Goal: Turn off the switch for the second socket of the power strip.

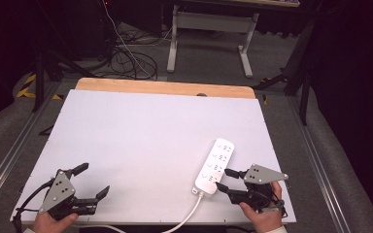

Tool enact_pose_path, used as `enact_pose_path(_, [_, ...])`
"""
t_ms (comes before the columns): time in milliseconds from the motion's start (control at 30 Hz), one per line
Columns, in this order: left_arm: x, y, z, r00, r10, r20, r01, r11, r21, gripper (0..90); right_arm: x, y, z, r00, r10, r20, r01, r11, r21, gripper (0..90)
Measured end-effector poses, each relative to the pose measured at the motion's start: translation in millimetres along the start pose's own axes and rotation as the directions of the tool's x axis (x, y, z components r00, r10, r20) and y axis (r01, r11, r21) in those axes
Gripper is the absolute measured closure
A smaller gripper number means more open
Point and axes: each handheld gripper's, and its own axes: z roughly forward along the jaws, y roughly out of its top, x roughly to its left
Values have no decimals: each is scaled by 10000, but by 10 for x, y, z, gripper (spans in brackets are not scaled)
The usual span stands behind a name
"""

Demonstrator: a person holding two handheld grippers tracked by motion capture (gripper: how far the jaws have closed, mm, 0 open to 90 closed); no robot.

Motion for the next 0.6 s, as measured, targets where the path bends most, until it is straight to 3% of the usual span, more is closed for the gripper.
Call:
enact_pose_path(100, [-1, 4, -10, 9999, -145, 71, 145, 9999, -37, 85, -16, 67, 23, 10000, -25, 40, 25, 10000, 16, 469])
enact_pose_path(600, [-12, 13, -20, 9999, -13, 139, 14, 10000, -31, 85, -80, 290, 175, 10000, -35, -46, 35, 9999, 119, 501])
